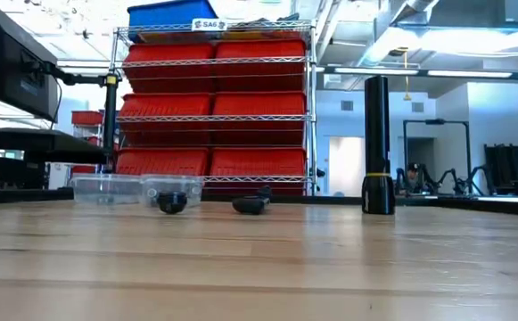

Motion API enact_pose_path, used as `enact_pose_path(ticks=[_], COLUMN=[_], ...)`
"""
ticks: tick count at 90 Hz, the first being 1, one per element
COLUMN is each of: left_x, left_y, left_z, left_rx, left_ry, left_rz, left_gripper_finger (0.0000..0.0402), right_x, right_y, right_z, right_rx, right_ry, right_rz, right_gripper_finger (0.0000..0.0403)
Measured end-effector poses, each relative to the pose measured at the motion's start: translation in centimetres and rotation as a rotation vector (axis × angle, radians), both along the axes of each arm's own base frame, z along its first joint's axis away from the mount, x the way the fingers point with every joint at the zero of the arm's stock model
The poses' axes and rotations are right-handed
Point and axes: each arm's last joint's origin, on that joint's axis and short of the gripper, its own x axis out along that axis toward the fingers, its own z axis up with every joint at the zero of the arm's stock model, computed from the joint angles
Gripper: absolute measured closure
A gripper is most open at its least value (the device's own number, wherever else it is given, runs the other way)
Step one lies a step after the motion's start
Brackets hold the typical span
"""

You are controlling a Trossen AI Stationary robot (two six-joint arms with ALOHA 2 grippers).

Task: Insert battery
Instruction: Insert the brown battery into the flashlight battery compartment

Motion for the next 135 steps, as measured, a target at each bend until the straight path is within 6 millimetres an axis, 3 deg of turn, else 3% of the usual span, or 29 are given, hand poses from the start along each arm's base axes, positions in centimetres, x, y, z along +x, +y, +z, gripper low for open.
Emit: enact_pose_path(ticks=[12,22,34,45,58,73,89,111,135], left_x=[0.0,0.0,0.0,-0.2,-1.0,-1.5,-0.5,1.1,0.9], left_y=[0.0,0.0,0.1,0.3,0.3,0.0,-0.4,-0.4,-0.3], left_z=[0.0,0.1,0.2,0.8,3.3,5.3,5.2,4.3,4.9], left_rx=[0.005,0.005,0.057,0.187,0.411,0.71,0.989,1.296,1.374], left_ry=[-0.004,-0.008,-0.022,-0.038,-0.113,-0.237,-0.241,-0.156,-0.16], left_rz=[-0.003,-0.001,0.007,0.043,0.145,0.22,0.299,0.407,0.488], left_gripper_finger=[0.0383,0.0381,0.035,0.0314,0.0274,0.0256,0.0258,0.026,0.026], right_x=[0.0,0.0,-0.1,-0.7,-2.3,-3.3,-3.1,-1.2,-0.8], right_y=[0.0,-0.2,-0.8,-1.4,-2.6,-4.0,-4.7,-5.0,-5.1], right_z=[0.0,0.0,0.5,2.7,6.0,8.1,8.2,7.1,6.9], right_rx=[0.0,0.006,0.04,0.045,0.057,0.193,0.375,0.545,0.573], right_ry=[0.001,-0.002,-0.018,-0.083,-0.201,-0.359,-0.474,-0.478,-0.474], right_rz=[-0.001,-0.003,-0.011,-0.033,-0.079,-0.064,0.016,0.115,0.149], right_gripper_finger=[0.0367,0.0367,0.0367,0.0367,0.0367,0.0367,0.0367,0.0367,0.0367])
